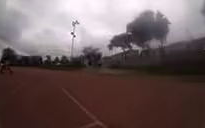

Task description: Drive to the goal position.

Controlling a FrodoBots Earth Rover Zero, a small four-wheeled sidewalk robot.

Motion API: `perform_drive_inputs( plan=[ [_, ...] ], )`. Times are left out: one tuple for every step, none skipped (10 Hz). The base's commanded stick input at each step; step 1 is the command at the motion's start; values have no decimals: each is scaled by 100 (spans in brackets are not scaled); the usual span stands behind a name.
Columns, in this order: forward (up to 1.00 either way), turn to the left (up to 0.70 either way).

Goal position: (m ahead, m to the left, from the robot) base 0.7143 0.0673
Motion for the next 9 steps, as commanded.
perform_drive_inputs(
  plan=[
    [70, 0],
    [70, 5],
    [70, -20],
    [70, -35],
    [70, -33],
    [70, -11],
    [70, 5],
    [70, 0],
    [70, 0]
  ],
)
